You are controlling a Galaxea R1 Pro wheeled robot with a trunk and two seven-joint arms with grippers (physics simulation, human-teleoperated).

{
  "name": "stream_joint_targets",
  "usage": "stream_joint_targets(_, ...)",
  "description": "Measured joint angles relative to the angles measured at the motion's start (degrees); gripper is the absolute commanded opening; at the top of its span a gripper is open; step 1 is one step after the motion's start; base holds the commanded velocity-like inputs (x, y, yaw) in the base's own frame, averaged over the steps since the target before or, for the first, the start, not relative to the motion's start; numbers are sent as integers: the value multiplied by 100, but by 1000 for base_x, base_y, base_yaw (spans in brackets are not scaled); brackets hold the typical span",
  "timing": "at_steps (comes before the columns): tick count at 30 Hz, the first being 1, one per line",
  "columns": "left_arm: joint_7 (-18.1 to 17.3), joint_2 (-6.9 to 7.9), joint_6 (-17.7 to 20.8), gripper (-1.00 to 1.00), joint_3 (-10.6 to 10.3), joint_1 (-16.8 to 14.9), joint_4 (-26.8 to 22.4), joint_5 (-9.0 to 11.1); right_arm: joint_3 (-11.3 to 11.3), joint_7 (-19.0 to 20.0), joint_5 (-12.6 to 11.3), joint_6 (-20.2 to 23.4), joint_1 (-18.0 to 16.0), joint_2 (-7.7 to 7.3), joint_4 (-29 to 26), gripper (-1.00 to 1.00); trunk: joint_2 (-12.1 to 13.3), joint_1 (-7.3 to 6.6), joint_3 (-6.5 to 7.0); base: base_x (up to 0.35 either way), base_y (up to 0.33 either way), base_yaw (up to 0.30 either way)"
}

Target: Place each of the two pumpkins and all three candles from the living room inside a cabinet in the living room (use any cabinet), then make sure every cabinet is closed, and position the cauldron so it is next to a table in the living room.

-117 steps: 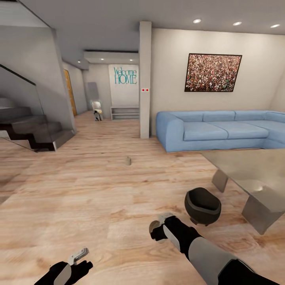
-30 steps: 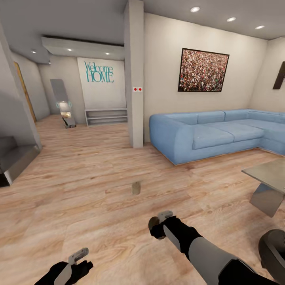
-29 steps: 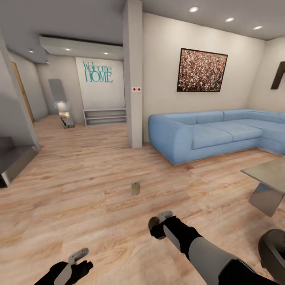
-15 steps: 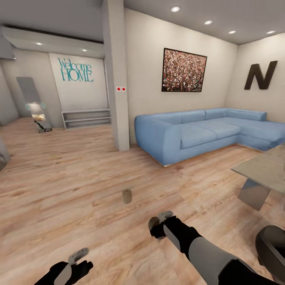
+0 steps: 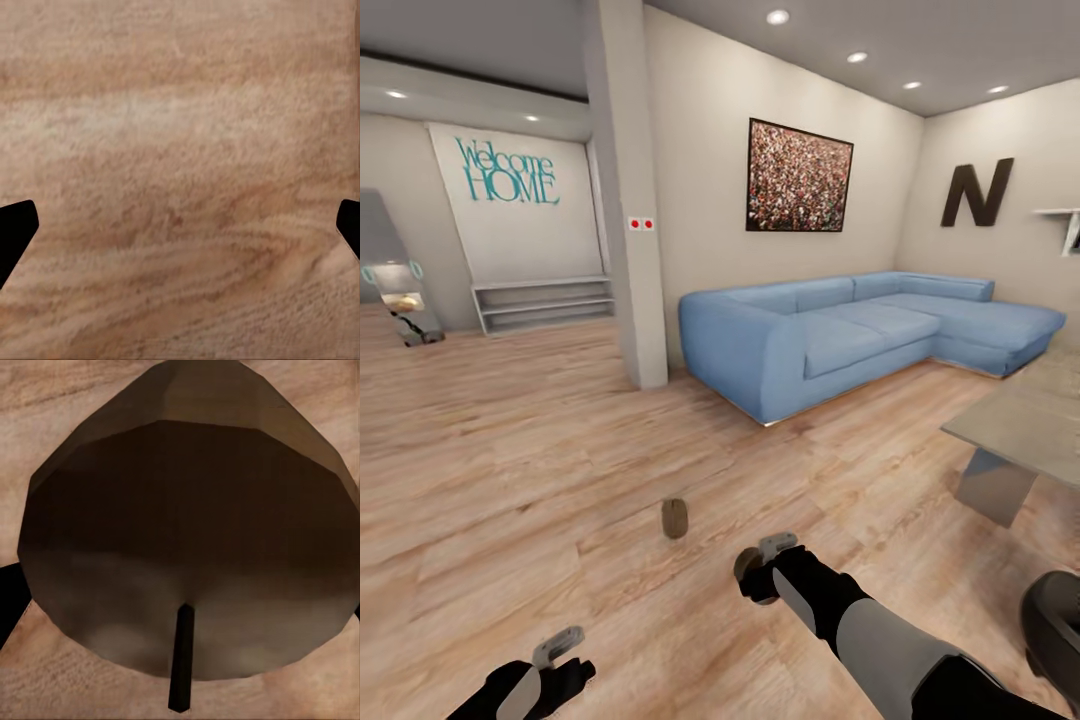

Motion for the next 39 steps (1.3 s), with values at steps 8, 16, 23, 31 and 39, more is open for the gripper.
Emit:
stream_joint_targets(8,0,0,0,100,-10,0,-4,-1,0,0,6,-5,0,0,-1,-100,0,1,-3,167,305,-291)
stream_joint_targets(16,0,-8,0,100,-14,0,-4,-1,-1,0,5,-5,0,1,-4,-100,0,1,-20,127,318,-294)
stream_joint_targets(23,-6,-9,0,100,-16,0,-4,0,-8,0,-4,-5,0,0,-4,-100,0,1,-33,120,320,-294)
stream_joint_targets(31,-8,-9,0,100,-16,0,-4,0,-11,0,-15,-5,-1,0,-4,-100,0,1,-34,117,321,-297)
stream_joint_targets(39,-3,-16,0,100,-16,0,-4,0,-18,0,-16,-5,-1,0,-4,-100,0,1,-33,116,321,-297)
